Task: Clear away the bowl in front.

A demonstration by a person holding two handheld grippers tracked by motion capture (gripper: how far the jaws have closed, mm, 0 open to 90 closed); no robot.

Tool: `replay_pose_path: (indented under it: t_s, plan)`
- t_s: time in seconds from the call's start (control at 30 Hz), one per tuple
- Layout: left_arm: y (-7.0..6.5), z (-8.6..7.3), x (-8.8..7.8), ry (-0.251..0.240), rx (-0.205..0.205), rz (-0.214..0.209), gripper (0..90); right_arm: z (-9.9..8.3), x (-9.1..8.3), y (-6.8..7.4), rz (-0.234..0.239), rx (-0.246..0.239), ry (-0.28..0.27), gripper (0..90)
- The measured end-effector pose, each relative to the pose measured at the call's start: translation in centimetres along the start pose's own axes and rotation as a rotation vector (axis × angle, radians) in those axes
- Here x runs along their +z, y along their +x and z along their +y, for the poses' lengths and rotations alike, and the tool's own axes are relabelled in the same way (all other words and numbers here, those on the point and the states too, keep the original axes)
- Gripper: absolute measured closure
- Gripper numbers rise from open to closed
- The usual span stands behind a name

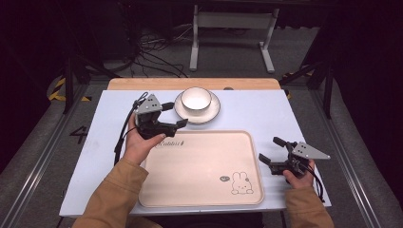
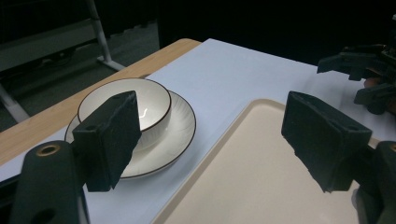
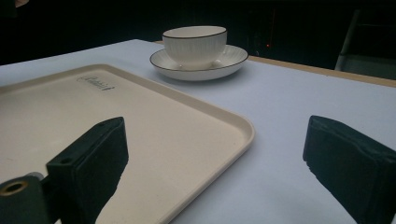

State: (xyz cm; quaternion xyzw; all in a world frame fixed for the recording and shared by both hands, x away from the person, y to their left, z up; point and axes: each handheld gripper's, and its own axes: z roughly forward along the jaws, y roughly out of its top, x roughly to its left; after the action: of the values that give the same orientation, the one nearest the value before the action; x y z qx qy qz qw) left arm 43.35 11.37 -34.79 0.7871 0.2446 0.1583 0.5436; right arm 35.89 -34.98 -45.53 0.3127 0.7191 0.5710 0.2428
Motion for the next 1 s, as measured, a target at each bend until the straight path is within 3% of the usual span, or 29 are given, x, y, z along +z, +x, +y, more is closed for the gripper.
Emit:
replay_pose_path:
  t_s: [0.07,0.37,0.8,0.87,1.0]
  plan:
    - [0.3,0.3,0.3,0.003,0.011,-0.008,20.5,0.0,0.0,0.0,0.001,0.0,-0.002,7.3]
    - [1.4,1.4,1.9,0.033,-0.015,-0.023,20.4,0.0,0.0,0.0,0.004,0.001,0.003,7.3]
    - [2.7,2.6,3.7,0.057,0.009,-0.021,21.2,0.0,0.0,0.0,0.007,-0.001,0.003,7.3]
    - [2.8,2.9,4.0,0.077,0.028,0.004,22.9,0.0,0.0,0.0,0.007,0.0,0.002,7.2]
    - [3.0,3.6,4.3,0.102,0.042,-0.01,27.4,0.0,0.0,0.0,0.011,-0.005,0.003,7.0]
